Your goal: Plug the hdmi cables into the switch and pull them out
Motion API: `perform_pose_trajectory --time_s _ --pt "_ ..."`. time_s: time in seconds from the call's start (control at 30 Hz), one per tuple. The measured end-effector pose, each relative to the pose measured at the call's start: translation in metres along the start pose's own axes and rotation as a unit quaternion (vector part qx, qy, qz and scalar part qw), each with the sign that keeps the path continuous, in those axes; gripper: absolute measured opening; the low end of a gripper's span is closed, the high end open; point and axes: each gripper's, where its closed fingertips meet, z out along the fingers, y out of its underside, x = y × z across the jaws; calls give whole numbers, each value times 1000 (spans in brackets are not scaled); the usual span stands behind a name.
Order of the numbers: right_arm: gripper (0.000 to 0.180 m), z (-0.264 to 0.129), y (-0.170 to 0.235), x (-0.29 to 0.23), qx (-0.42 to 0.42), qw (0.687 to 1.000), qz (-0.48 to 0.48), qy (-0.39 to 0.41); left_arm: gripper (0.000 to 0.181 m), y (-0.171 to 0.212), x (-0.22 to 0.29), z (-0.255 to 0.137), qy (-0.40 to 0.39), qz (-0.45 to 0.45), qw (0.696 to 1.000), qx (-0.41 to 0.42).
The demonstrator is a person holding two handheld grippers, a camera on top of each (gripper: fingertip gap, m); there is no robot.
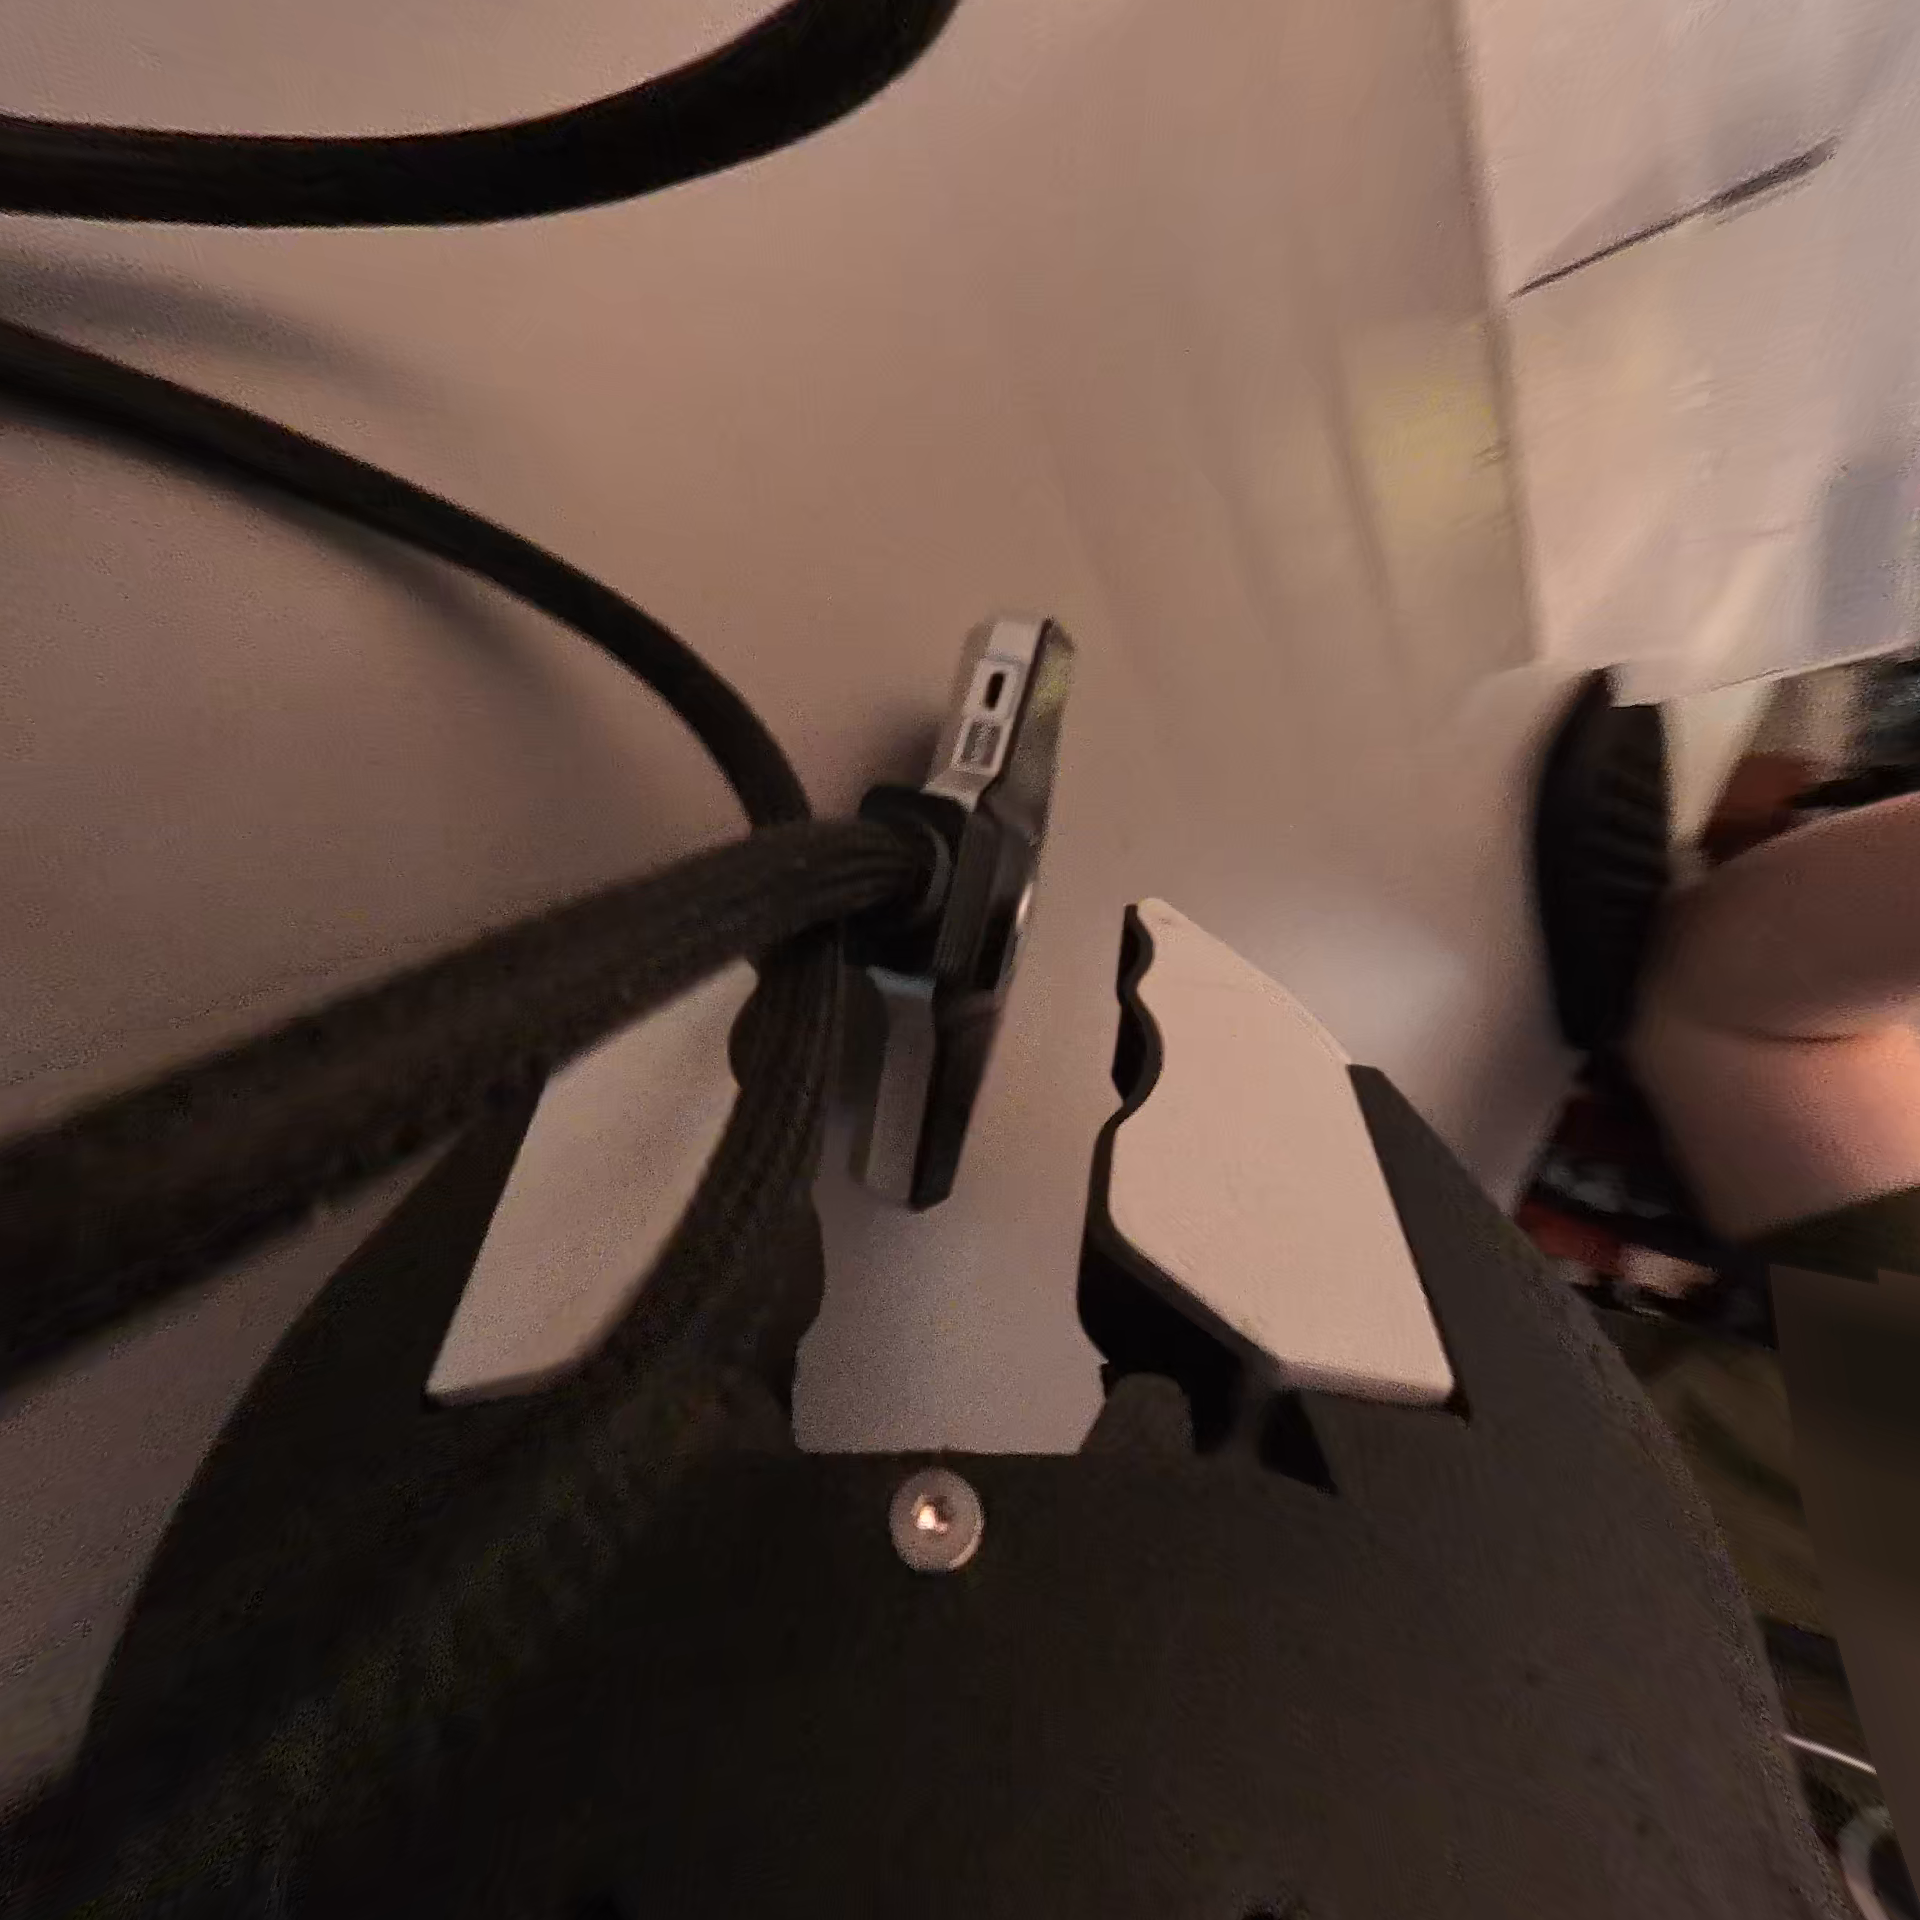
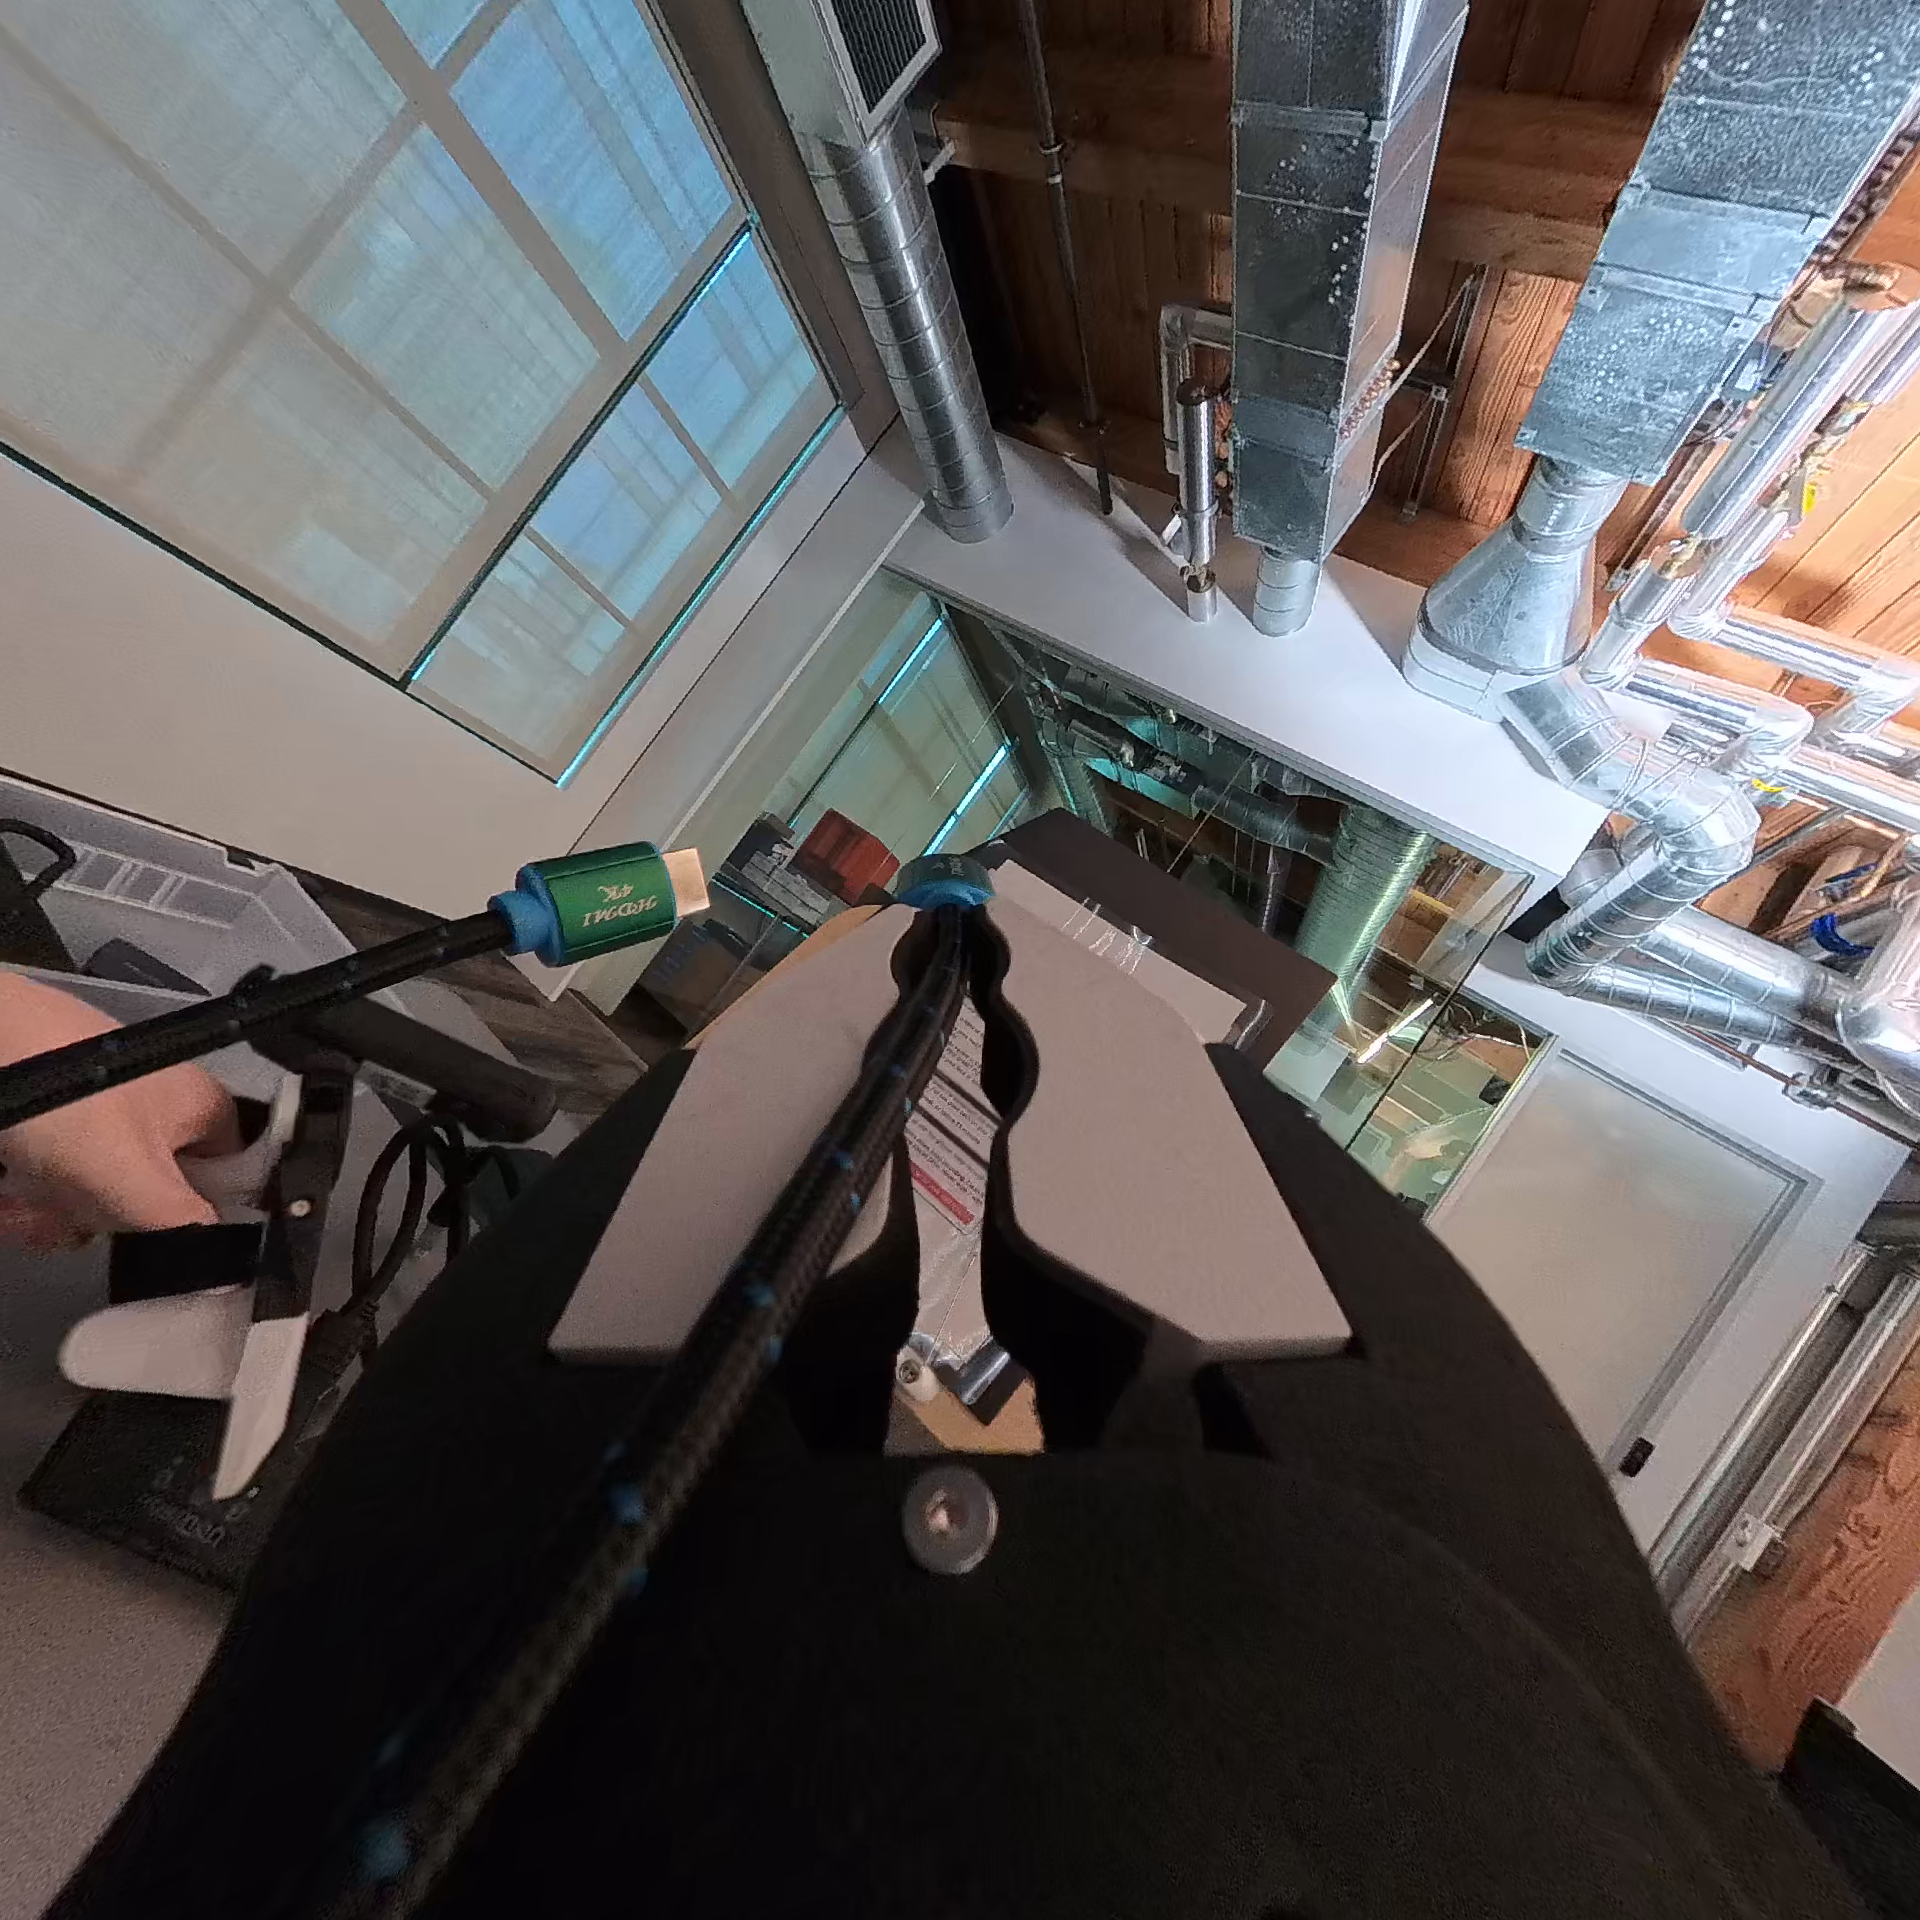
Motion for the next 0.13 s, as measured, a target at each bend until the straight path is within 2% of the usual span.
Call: perform_pose_trajectory --time_s 0.07,0.13 --pt "7 1 3 -1 -4 1000 1 -2 47 2 10 9 55 -21 998 -6" --pt "7 1 4 -1 -6 1000 2 -3 35 8 13 17 70 -10 997 -26"
